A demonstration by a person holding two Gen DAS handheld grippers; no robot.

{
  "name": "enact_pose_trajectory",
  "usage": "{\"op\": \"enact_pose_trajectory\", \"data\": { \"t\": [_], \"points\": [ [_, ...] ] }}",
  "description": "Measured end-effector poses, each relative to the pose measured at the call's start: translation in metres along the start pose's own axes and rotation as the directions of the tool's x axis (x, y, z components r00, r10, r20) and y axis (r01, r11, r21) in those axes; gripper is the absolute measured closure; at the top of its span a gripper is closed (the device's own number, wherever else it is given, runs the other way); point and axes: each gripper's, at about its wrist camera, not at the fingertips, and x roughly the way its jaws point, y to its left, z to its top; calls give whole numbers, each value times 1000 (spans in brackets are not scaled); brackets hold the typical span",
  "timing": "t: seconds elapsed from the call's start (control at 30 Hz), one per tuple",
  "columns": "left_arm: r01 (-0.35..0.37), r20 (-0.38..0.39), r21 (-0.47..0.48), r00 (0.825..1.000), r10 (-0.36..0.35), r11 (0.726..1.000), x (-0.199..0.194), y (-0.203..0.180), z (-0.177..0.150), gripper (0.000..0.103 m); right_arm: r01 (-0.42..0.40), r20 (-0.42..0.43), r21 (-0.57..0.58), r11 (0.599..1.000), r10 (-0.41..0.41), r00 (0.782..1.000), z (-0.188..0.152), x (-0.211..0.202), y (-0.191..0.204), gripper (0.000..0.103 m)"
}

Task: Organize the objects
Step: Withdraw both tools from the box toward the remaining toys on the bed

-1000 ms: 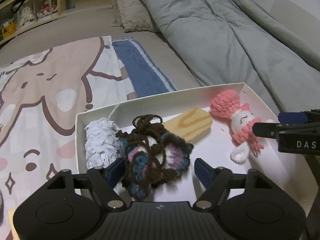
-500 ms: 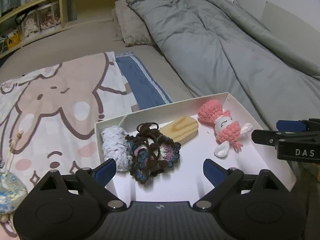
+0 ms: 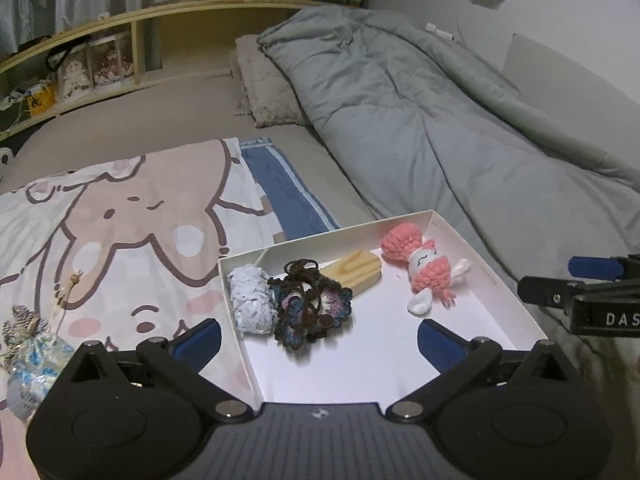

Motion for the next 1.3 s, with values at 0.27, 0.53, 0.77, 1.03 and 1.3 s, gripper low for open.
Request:
{"op": "enact_pose_trajectory", "data": {
  "t": [0.27, 0.53, 0.77, 1.03, 1.3],
  "points": [
    [-9, 26, -1, 1000, 9, 1000, -28, 9, -10, 0, 1, 27, 7, 1000, -1, 1000, -13, -28, 11, 4],
    [4, 44, 2, 999, -5, 1000, -44, 15, -21, 0, 10, 42, 36, 999, -12, 999, -23, -46, 19, 0],
    [25, 60, 6, 998, -26, 1000, -54, 18, -27, 0, 23, 47, 40, 999, -25, 999, -29, -55, 26, 0],
    [28, 68, -7, 997, -28, 1000, -57, 30, -34, 0, 31, 45, 38, 999, -33, 998, -32, -56, 35, 0],
    [16, 85, -28, 996, -13, 999, -61, 50, -38, 0, 22, 49, 33, 999, -24, 999, -32, -51, 48, 0]
  ]
}}
